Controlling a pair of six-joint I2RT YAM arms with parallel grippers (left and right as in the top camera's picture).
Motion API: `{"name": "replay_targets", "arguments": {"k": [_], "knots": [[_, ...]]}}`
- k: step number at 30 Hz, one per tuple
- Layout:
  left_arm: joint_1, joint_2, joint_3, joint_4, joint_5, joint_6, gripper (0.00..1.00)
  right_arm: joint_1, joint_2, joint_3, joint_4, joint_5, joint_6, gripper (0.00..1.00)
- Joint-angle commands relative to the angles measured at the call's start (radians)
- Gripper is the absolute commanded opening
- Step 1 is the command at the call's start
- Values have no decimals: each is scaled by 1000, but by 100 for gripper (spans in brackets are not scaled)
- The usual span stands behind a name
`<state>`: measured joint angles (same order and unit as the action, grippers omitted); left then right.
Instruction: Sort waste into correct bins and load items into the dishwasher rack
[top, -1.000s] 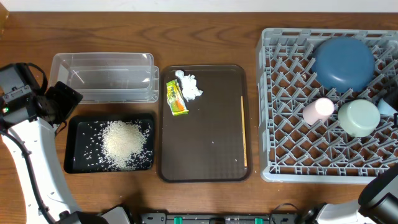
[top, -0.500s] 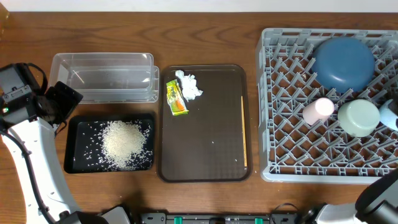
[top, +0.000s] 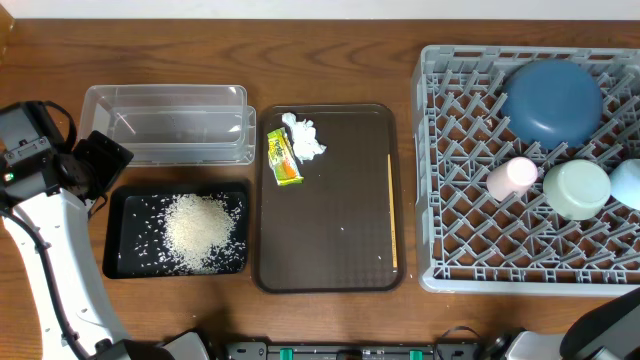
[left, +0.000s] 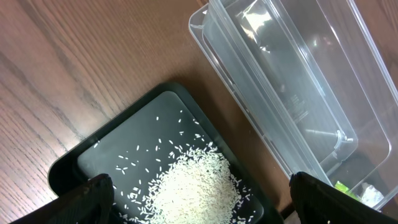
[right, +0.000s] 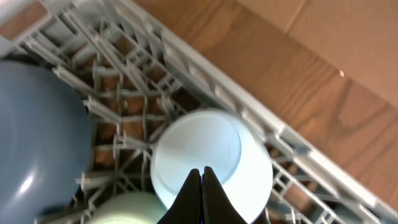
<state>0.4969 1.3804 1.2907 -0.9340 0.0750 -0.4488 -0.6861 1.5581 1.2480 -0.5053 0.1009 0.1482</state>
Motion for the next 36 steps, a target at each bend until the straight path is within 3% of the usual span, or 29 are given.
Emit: {"name": "replay_targets", "arguments": {"k": [1,9,36], "knots": [[4,5,-5,-1,-5,-6,93,-2,52,14,19,-18,-25,2],[4,5,-5,-1,-5,-6,93,-5,143,14,37,-13,-31,1],[4,5,-5,0,-5,-6,93,-9,84,14,-153,199,20,1]]}}
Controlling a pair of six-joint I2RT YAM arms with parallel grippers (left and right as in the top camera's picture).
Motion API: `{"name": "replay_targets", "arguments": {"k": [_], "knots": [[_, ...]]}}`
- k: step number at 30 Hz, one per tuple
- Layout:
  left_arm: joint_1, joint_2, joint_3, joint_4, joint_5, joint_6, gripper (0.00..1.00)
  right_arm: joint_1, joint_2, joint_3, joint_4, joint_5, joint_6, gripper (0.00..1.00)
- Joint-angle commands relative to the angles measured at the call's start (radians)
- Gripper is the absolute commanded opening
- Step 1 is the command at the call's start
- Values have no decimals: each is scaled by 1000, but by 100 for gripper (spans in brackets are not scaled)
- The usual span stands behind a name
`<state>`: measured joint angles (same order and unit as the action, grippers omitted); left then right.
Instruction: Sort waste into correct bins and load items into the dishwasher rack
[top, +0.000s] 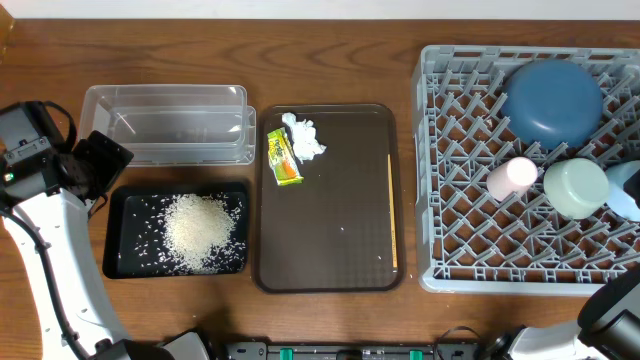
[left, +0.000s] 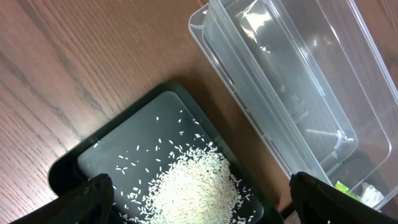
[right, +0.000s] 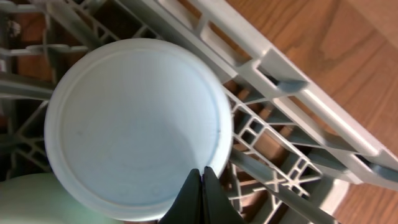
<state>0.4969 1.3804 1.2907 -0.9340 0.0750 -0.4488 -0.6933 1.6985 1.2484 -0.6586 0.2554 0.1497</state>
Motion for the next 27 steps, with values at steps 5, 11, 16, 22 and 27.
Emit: {"name": "replay_targets", "arguments": {"k": [5,11,16,22,27], "knots": [[4,5,-5,-1,-5,-6,93,0,-180,14,29,24,22,13],[4,5,-5,-1,-5,-6,93,1,-370,14,139,-471,22,69],[4,5,-5,0,-5,-6,93,19,-477,14,344,-1176,175,99],[4,5,-5,-1,-5,-6,93,172,-492,14,561,-1382,510,99],[4,5,-5,-1,-5,-6,93,418,-483,14,555,-1326,397,99]]}}
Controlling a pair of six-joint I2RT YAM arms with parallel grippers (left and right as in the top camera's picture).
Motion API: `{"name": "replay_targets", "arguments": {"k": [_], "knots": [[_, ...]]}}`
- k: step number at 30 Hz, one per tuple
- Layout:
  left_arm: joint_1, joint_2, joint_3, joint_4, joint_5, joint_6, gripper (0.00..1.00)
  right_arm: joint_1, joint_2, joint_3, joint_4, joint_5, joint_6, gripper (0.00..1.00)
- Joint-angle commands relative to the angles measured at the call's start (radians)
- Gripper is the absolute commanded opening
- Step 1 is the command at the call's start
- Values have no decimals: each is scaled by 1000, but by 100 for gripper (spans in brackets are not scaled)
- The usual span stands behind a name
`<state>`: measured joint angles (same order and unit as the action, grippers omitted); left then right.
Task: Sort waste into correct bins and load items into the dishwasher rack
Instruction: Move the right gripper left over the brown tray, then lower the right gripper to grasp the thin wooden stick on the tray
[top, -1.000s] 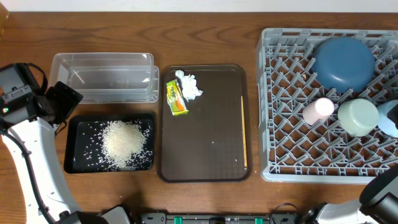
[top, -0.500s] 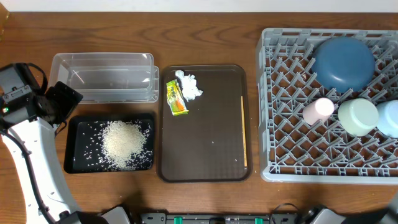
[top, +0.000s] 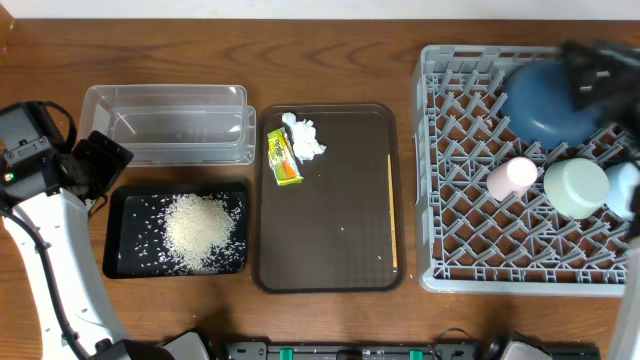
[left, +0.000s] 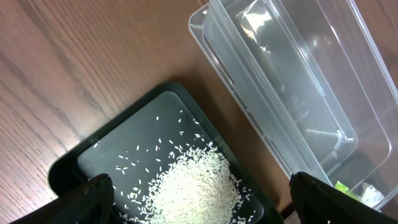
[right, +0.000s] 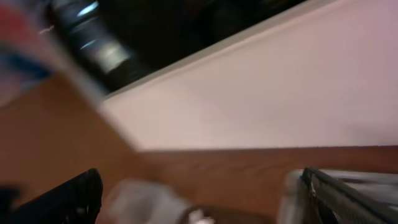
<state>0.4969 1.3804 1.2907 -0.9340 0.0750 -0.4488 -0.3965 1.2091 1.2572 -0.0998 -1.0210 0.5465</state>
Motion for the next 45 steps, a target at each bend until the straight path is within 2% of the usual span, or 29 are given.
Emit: {"name": "replay_targets", "arguments": {"k": [1,4,9,11,14,16,19,21,22,30,35,37,45], "knots": [[4,5,-5,0,-5,-6,93,175,11,5,-15,-17,-20,99],[4,5,-5,-1,-5,-6,93,362,31,5,-99,176,-63,98],[4,5,-5,-1,-5,-6,93,662,91,14,-291,638,-122,85],[4,5,-5,-1,-5,-6,93,765,148,57,-422,824,-134,83],[4,5,-5,-1,-5,-6,93,865,263,166,-630,975,-145,82],[4,5,-5,-1,-5,-6,93,917,358,267,-778,1014,-157,83],[4,5,-5,-1,-5,-6,93,992,512,433,-991,1059,-159,90],[4,5,-5,-1,-5,-6,93,1031,583,505,-1072,1081,-154,99],[4,5,-5,-1,-5,-6,93,1052,616,530,-1097,1085,-150,99],[4,5,-5,0,-5,-6,93,1191,743,539,-1057,1011,-140,99],[4,5,-5,-1,-5,-6,93,1228,838,539,-1060,1123,130,99],[4,5,-5,-1,-5,-6,93,1232,875,539,-1065,1155,195,99],[4,5,-5,0,-5,-6,93,1218,969,539,-1175,1286,216,99]]}}
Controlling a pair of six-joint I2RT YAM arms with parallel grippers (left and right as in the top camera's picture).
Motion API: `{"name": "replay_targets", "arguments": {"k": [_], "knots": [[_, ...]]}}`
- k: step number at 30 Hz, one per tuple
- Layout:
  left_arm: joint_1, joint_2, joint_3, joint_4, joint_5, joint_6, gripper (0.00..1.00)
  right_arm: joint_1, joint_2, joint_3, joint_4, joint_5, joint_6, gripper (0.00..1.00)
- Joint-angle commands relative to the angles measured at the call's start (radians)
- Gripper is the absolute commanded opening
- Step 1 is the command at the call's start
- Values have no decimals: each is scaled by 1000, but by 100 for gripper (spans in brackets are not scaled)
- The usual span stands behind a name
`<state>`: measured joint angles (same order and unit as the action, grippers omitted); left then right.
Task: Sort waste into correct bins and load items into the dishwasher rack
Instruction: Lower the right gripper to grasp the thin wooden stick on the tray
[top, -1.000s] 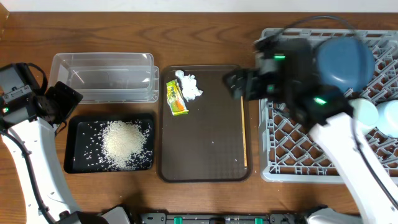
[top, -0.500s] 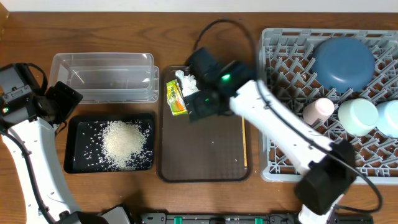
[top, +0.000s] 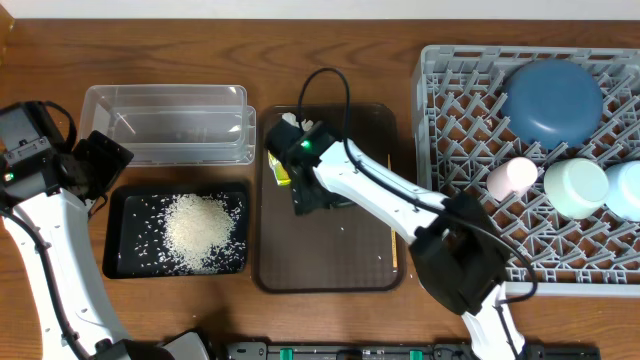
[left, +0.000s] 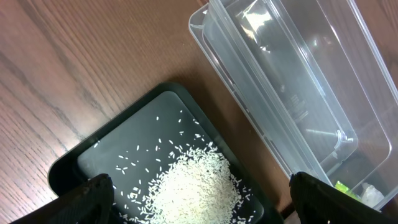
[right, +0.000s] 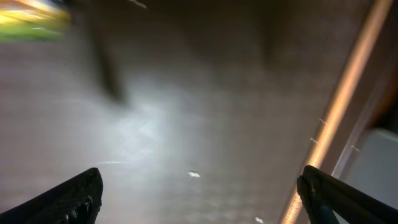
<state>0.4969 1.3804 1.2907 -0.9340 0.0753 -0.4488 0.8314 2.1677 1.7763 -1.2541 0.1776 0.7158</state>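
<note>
On the brown tray (top: 345, 255) lie a green-yellow wrapper (top: 279, 168) and a crumpled white tissue (top: 291, 121), both partly under my right arm. My right gripper (top: 318, 203) hangs open over the tray just right of the wrapper. In the blurred right wrist view the right gripper (right: 205, 199) has bare tray between its fingers and the wrapper (right: 31, 15) at top left. A wooden chopstick (top: 392, 215) lies along the tray's right side. My left gripper (left: 202, 199) is open and empty over the black tray of rice (left: 186, 186).
A clear plastic bin (top: 165, 125) stands behind the black rice tray (top: 120, 225). The grey dishwasher rack (top: 470, 270) at right holds a blue bowl (top: 550, 100), a pink cup (top: 512, 177), a pale green cup (top: 575, 188) and a light blue cup (top: 625, 190).
My right arm was blurred over the rack's far right corner; now it reaches across to the brown tray, open beside the wrapper. The left arm has not moved.
My right gripper's fingers were together at the light blue cup in the rack's right side, then closer over that cup. Then it was open and up by the rack's far corner. Now it is open over the brown tray. The left arm stayed still.
</note>
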Motion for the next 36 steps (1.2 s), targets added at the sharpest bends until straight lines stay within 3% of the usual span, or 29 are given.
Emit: {"name": "replay_targets", "arguments": {"k": [1,18,29,36], "knots": [[4,5,-5,-1,-5,-6,93,-19,10,20,-33,87,47,99],[4,5,-5,0,-5,-6,93,-159,10,0,-34,39,-19,99],[4,5,-5,-1,-5,-6,93,-212,10,-166,132,-135,-86,99],[4,5,-5,-1,-5,-6,93,-237,10,-181,152,-107,-112,99]]}}
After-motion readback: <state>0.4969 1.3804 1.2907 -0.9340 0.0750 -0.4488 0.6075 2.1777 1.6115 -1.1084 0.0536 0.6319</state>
